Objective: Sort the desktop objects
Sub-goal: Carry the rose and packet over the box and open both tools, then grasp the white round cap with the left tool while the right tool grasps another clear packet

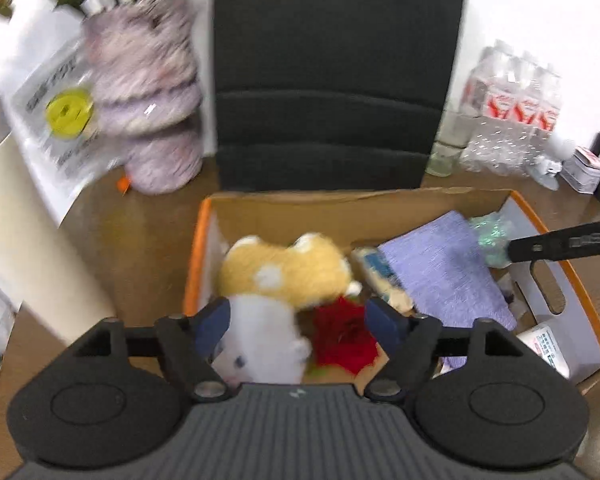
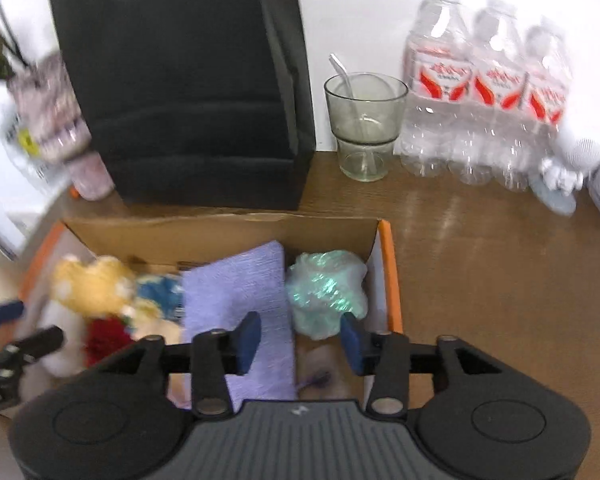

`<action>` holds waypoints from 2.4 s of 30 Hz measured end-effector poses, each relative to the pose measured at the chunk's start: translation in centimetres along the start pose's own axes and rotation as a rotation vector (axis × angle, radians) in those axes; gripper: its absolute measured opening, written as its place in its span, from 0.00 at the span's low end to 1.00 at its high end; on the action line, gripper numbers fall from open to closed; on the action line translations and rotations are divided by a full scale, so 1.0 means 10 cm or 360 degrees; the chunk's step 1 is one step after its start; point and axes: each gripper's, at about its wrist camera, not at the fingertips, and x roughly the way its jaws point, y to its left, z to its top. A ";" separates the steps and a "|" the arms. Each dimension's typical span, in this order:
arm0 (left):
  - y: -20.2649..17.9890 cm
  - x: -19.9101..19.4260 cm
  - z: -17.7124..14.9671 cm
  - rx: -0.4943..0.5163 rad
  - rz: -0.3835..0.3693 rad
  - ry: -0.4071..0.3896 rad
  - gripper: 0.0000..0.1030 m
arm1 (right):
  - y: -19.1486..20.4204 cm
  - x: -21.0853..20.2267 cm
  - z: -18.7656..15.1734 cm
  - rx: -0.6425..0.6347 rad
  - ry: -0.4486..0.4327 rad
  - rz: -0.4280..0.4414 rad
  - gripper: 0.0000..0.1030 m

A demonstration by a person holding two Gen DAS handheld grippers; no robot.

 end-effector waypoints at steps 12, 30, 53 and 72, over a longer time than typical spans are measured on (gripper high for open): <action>0.00 -0.76 -0.35 -0.0142 0.0095 -0.0023 1.00 | 0.22 -0.85 -0.50 -0.0003 -0.0023 0.0045 0.73; -0.50 -1.77 -1.43 0.0056 0.0064 -0.0811 1.00 | 0.51 -1.69 -1.90 -0.0206 -0.0818 0.0170 0.85; -0.26 -2.07 -3.27 -0.0170 0.0114 -0.0362 1.00 | 0.66 -1.83 -3.79 -0.0237 -0.0531 0.0144 0.92; -0.38 -1.06 -2.20 -0.0040 -0.0132 -0.0368 0.69 | 0.32 -1.60 -3.50 -0.0193 -0.0454 0.0117 0.81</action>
